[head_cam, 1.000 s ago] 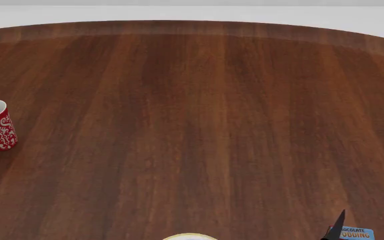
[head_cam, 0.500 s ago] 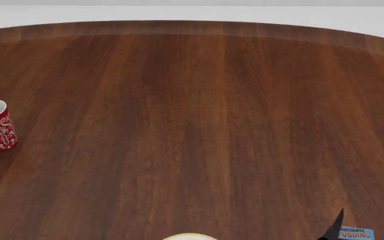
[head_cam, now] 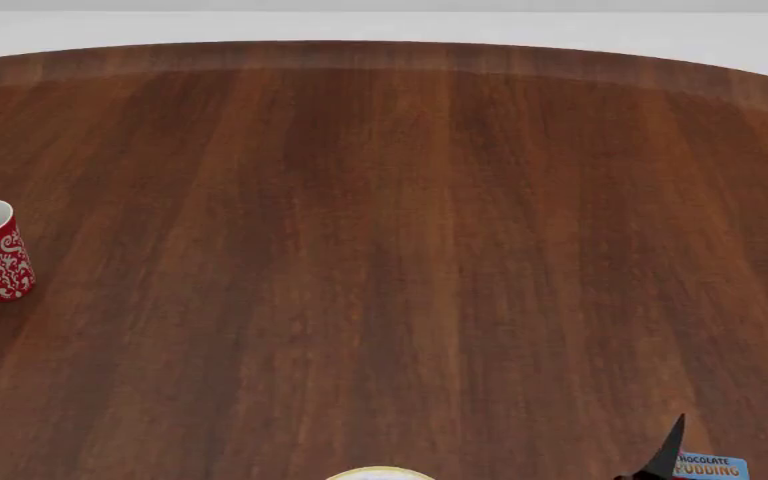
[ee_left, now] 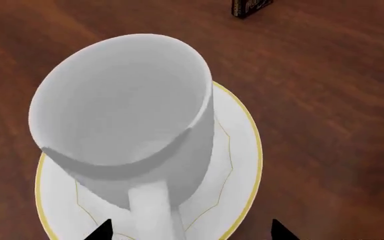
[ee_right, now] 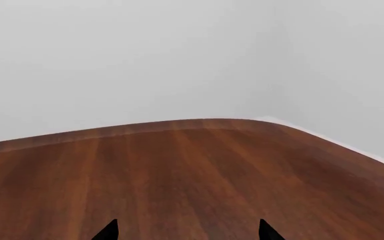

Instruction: Put the white mug on the plate.

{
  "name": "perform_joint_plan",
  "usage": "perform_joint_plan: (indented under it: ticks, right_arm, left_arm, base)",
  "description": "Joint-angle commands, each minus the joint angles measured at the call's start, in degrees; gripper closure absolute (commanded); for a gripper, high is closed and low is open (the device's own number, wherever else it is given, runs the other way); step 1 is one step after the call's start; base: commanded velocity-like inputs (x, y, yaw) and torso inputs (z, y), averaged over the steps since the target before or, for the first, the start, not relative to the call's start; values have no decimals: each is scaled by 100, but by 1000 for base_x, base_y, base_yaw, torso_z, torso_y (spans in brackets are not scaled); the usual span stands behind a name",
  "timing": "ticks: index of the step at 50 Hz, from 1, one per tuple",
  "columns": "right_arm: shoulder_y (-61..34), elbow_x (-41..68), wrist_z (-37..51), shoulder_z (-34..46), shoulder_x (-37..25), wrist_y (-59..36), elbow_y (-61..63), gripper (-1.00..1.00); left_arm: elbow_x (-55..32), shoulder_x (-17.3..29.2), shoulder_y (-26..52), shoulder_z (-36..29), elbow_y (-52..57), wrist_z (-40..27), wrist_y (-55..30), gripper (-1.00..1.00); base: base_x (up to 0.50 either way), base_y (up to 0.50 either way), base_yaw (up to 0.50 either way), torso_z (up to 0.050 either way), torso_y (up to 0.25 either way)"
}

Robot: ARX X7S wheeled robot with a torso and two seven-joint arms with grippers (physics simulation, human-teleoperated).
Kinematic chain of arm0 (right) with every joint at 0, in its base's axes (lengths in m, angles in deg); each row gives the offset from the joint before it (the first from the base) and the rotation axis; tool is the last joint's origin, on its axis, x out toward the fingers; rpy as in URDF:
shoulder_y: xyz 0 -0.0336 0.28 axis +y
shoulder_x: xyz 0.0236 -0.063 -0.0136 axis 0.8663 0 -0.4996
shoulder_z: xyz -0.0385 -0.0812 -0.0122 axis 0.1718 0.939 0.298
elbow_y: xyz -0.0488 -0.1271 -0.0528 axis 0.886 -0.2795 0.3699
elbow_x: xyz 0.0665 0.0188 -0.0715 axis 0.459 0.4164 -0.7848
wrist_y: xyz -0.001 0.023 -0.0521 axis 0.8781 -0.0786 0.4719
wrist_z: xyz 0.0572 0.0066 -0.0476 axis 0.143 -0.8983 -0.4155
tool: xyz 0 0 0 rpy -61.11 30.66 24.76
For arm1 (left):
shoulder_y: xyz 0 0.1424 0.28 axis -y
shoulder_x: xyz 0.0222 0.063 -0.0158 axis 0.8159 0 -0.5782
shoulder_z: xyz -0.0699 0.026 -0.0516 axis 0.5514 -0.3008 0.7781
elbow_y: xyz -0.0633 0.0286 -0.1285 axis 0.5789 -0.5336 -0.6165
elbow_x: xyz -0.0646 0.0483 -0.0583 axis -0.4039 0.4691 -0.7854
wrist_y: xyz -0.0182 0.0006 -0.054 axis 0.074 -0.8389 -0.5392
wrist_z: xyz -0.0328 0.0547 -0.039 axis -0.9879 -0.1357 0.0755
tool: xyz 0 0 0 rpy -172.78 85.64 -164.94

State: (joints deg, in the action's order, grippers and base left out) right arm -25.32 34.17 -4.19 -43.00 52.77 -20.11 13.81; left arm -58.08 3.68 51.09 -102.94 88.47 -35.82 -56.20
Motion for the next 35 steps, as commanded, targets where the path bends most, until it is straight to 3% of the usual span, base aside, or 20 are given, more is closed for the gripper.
perform_joint_plan:
  ticks: [1, 35]
  right_arm:
    - [-1, 16, 16, 24, -21, 3, 22, -100]
    - [-6, 54, 43, 76, -63, 73, -50, -100]
  left_arm:
    - [-25, 58, -17, -10, 159, -50, -63, -100]
    - [-113, 519, 62, 459, 1810, -759, -566, -100]
  base:
    - [0, 0, 0, 0, 0]
    - [0, 0, 0, 0, 0]
